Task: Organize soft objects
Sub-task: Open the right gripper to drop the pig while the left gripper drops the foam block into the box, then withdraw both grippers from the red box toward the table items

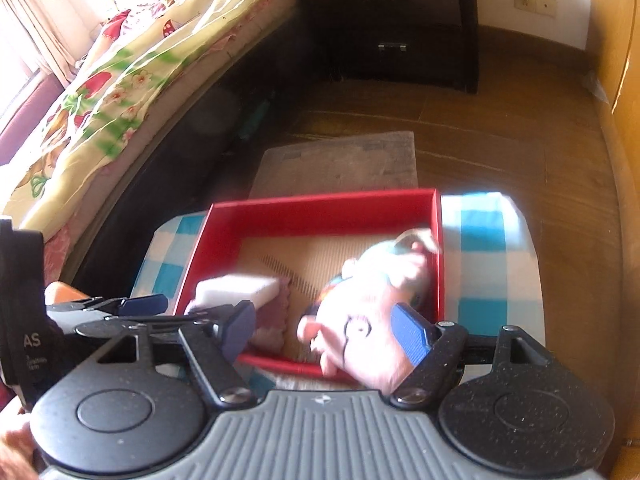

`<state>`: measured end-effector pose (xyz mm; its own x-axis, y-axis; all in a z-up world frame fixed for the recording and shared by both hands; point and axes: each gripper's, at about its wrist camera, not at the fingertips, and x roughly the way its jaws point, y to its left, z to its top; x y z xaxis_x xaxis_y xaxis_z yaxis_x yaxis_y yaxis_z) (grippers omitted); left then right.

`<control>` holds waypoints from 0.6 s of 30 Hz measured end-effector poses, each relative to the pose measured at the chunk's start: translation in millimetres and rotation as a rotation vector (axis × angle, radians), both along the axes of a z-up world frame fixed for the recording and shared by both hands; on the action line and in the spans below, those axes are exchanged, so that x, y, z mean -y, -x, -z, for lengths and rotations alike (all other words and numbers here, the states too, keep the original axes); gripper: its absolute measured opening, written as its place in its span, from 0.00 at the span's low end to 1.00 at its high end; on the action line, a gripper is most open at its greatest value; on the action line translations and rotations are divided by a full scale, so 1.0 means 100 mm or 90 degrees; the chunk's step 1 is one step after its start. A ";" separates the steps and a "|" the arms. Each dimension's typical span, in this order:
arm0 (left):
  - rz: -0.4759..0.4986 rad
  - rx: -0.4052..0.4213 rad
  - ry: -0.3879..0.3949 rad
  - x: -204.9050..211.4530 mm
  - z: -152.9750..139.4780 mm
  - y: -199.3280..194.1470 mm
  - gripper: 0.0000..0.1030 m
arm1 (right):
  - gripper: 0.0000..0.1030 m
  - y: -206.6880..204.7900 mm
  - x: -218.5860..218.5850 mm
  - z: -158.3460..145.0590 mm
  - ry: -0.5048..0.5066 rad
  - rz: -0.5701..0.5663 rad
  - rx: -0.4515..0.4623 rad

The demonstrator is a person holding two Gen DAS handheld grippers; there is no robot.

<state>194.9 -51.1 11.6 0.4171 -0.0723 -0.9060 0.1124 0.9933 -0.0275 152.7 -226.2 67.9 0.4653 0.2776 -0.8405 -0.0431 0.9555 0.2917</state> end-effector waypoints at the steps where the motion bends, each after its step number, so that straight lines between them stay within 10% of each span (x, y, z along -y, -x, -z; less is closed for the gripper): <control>1: 0.003 0.000 0.000 -0.01 -0.01 0.05 0.76 | 0.52 0.06 0.00 0.00 -0.001 -0.001 -0.002; 18: 0.051 -0.057 0.020 -0.21 0.29 0.75 0.76 | 0.53 0.90 0.05 0.37 -0.041 -0.007 -0.075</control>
